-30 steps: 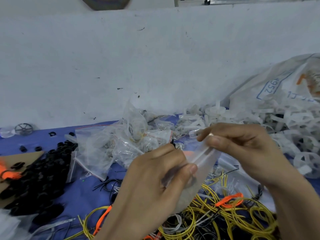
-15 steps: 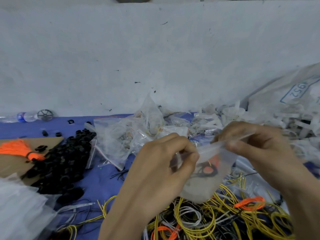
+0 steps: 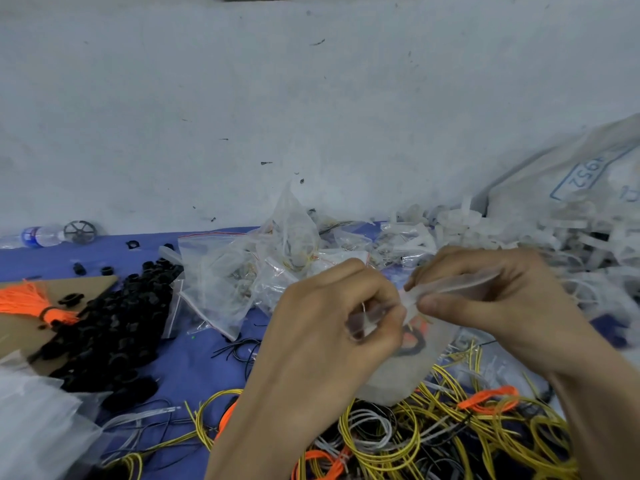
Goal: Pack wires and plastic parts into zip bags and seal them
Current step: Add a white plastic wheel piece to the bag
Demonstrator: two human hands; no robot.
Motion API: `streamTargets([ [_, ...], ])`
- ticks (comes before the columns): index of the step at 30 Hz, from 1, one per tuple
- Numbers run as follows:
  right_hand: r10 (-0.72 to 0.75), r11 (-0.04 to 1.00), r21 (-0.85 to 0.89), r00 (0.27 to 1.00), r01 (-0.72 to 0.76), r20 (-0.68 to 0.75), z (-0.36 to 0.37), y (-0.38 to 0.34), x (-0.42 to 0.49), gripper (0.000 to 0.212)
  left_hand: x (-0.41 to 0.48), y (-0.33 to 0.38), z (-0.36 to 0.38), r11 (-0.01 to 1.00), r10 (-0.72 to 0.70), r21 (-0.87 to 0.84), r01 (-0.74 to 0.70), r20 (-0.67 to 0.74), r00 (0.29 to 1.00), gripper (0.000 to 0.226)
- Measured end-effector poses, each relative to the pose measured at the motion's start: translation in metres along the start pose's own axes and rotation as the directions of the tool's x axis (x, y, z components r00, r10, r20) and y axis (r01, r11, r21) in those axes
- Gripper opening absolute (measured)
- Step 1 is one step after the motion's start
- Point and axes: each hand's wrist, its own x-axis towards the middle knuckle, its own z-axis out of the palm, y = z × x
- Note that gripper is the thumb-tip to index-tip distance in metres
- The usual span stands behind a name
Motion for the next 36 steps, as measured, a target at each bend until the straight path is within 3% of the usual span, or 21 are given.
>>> streamTargets([
  [6, -0.018, 1.000, -0.015, 0.999, 0.017, -0.052, 0.002, 0.002, 0.000, 0.008, 0.001, 0.002, 0.004, 0.999, 0.017, 0.032, -0.017, -0.010, 1.000, 0.017],
  [11, -0.016, 1.000, 0.010, 1.000, 0.016, -0.006, 0.005, 0.001, 0.000, 0.002, 0.001, 0.000, 0.007, 1.000, 0.003, 0.013, -0.002, -0.024, 1.000, 0.011],
  [21, -0.024, 0.999, 0.022, 0.999, 0.023, 0.049, -0.001, 0.005, 0.000, 0.015, 0.001, 0.001, 0.007, 0.999, 0.028, 0.023, -0.028, 0.002, 1.000, 0.012],
  [25, 0.136, 0.990, -0.048, 0.981, -0.131, 0.135, -0.008, 0.015, -0.001, 0.026, -0.002, -0.006, 0.004, 1.000, 0.009, 0.010, -0.009, -0.002, 1.000, 0.017],
  [27, 0.254, 0.964, -0.131, 0.943, -0.230, 0.216, -0.008, 0.026, -0.002, 0.009, -0.003, -0.013, 0.003, 1.000, -0.024, -0.006, 0.024, -0.008, 1.000, 0.026],
  [31, 0.323, 0.912, -0.320, 0.930, -0.255, 0.177, -0.001, 0.046, 0.004, 0.007, -0.004, -0.030, -0.002, 0.997, -0.058, 0.051, 0.060, -0.052, 0.997, 0.041],
  [36, 0.309, 0.884, -0.409, 0.939, -0.225, 0.151, 0.017, 0.065, 0.003, 0.022, -0.004, -0.030, -0.009, 0.989, -0.130, 0.053, 0.137, -0.119, 0.984, 0.053],
])
